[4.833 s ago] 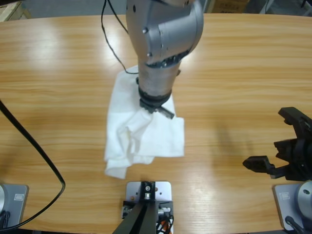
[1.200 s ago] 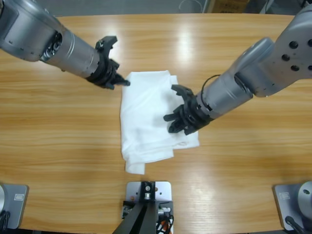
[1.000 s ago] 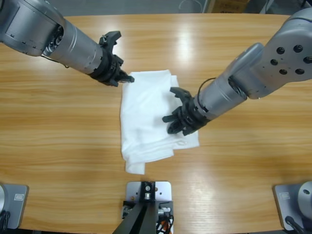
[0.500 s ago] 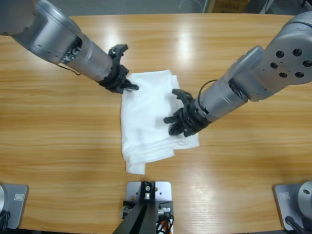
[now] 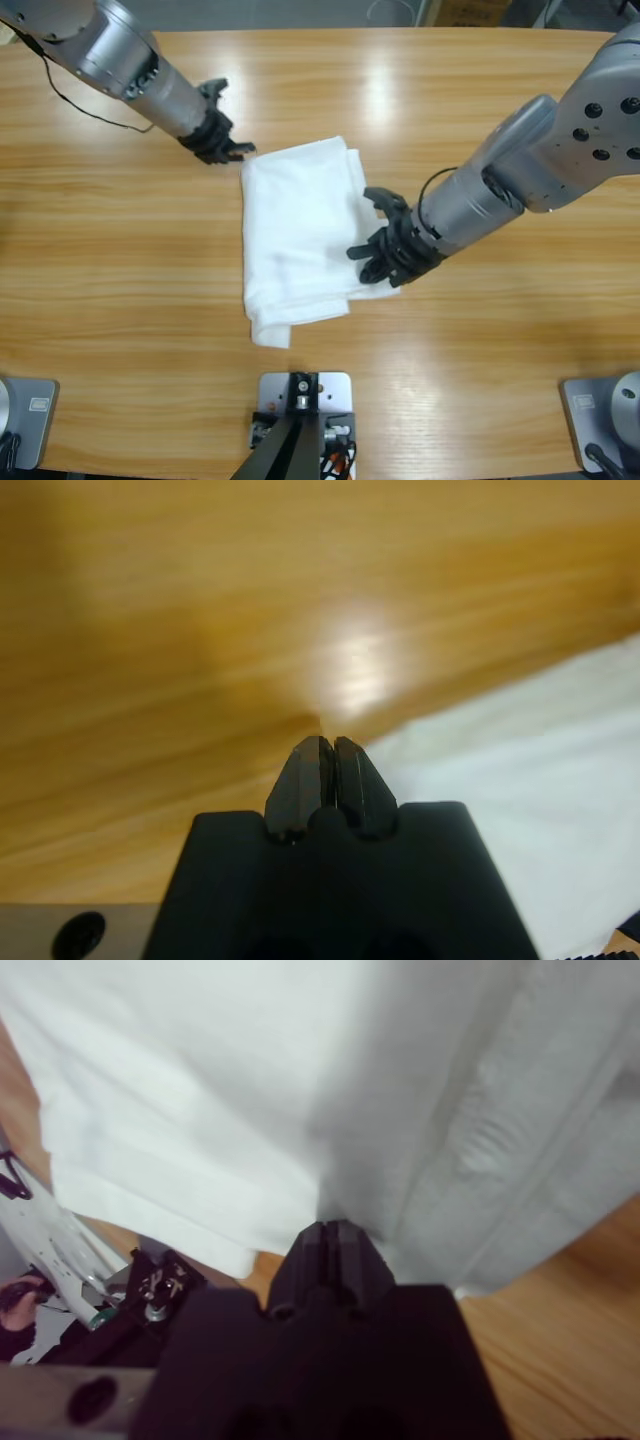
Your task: Fold clothes
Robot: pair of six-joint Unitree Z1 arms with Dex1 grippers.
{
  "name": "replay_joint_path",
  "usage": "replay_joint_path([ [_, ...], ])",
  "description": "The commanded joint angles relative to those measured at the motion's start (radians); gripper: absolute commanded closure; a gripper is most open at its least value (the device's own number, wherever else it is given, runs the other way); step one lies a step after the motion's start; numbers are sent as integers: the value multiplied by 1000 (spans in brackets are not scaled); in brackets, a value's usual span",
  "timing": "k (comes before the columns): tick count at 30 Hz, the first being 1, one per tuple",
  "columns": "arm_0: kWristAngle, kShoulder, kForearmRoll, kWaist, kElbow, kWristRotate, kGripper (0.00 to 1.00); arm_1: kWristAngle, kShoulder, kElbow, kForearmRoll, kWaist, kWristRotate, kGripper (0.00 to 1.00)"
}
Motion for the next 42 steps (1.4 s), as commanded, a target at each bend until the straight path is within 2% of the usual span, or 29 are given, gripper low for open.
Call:
replay_joint_path([
  [1, -5, -145, 80, 24, -9, 34, 1000, -38, -20, 26, 22, 8, 14, 1000],
  [4, -5, -284, 111, -31, 59, 36, 1000, -62, -79, 15, 65, 7, 13, 1000],
  [8, 37, -414, 54, -225, 264, 13, 1000, -61, -165, -72, 108, 8, 13, 1000],
  [10, 43, -414, -33, -326, 353, -35, 1000, -52, -155, -149, 150, 8, 13, 1000],
  [12, 60, -375, -98, -427, 384, -76, 1000, -34, -123, -234, 190, 8, 11, 1000],
  [15, 70, -297, -173, -502, 385, -125, 1000, -3, -46, -353, 231, -3, 0, 1000],
  [20, 70, -221, -220, -506, 376, -134, 1000, 39, 92, -436, 237, -61, -27, 1000],
  [31, 65, -183, -221, -506, 408, -142, 1000, 44, 280, -520, 238, -136, -107, 1000],
  [34, 55, -153, -223, -506, 399, -149, 1000, 27, 313, -517, 238, -154, -127, 1000],
  [42, -38, -55, -241, -489, 397, -140, 1000, -90, 319, -518, 261, -268, -187, 1000],
])
